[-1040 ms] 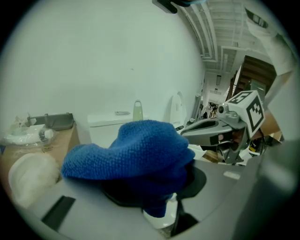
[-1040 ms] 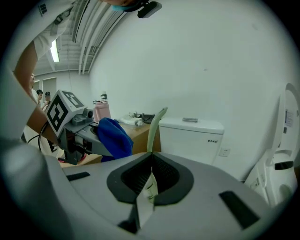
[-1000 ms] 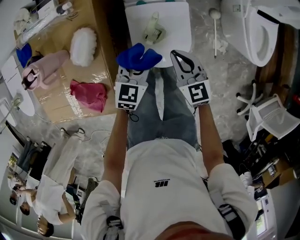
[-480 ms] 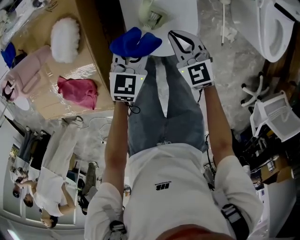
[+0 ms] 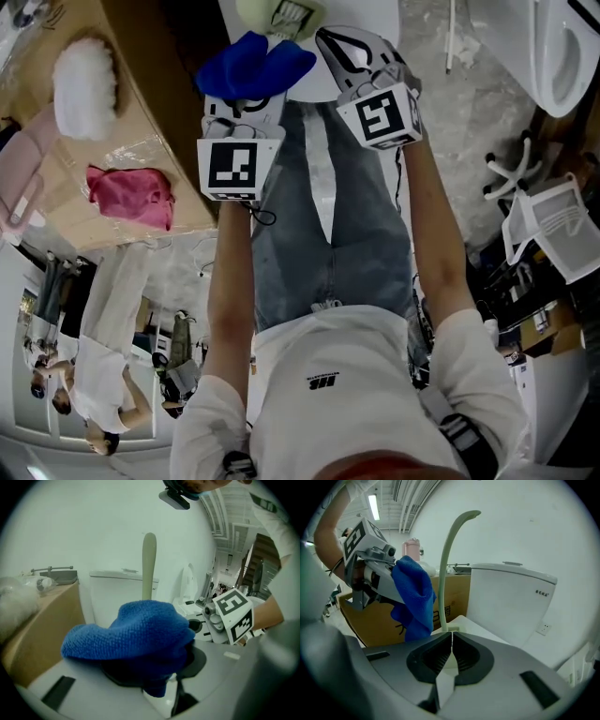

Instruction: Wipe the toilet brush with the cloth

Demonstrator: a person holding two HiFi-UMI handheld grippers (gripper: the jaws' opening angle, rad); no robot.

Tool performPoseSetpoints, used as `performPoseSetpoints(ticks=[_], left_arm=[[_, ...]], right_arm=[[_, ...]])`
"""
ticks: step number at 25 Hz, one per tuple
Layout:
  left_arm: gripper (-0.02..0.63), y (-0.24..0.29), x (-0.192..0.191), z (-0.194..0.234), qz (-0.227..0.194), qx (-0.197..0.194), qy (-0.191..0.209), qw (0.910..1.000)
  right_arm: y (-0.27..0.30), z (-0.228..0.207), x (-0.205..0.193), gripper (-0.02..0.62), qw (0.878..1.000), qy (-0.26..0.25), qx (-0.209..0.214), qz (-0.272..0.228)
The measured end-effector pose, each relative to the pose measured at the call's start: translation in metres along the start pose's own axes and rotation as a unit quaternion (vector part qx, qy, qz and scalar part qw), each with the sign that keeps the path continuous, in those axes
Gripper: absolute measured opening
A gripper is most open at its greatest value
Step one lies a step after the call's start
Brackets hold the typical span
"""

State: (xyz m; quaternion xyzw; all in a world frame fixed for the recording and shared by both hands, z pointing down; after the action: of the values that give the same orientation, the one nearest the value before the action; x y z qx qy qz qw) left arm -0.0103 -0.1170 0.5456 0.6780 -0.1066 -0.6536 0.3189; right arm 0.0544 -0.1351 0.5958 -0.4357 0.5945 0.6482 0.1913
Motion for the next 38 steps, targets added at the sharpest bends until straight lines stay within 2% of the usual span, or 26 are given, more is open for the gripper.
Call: performPoseSetpoints(ticks=[4, 9, 17, 23, 31, 38], left_arm=[[0.152, 0.008, -0.004, 0.002, -0.007, -0.001, -0.002, 1.0000], [0.153, 0.020, -0.001, 0.002, -0.017, -0.003, -0.005, 0.9998], [0.169, 0.038, -0.003, -0.001, -0.014, -0.010, 0.006, 0.9998], [0.183, 0.056, -0.010, -0.002, -0.004, -0.009, 0.003, 0.9999], [0.183, 0.081, -0.016, -0.005, -0.007, 0.003, -0.006, 0.9999], [0.118, 0.087, -0.016, -0.005, -0.018, 0.006, -0.005, 0.9998]], right_arm=[[0.012, -0.001, -0.007, 0.020, 1.000, -0.006, 0.004, 0.007], [0.028, -0.001, -0.006, 0.055, 0.998, -0.045, 0.034, 0.032], [0.053, -0.002, -0.009, 0.100, 0.994, -0.073, 0.070, 0.030], [0.066, -0.002, -0.016, 0.096, 0.992, -0.082, 0.085, 0.046], [0.067, -0.003, -0.019, 0.094, 0.991, -0.087, 0.096, 0.038], [0.065, -0.004, -0.020, 0.084, 0.992, -0.078, 0.090, 0.032]])
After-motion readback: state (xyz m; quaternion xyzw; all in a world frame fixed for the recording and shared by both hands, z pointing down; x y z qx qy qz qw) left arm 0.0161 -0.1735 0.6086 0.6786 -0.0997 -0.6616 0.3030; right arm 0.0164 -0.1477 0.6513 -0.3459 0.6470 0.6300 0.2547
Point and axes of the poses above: the fingertips, and each gripper's own axes: y forward along the fingers, z to its left, x out of its top, the point moved 1 cm from there along -y, backward along the fingers, and after that the axes turned 14 degrees about x, right-handed, at the moved point
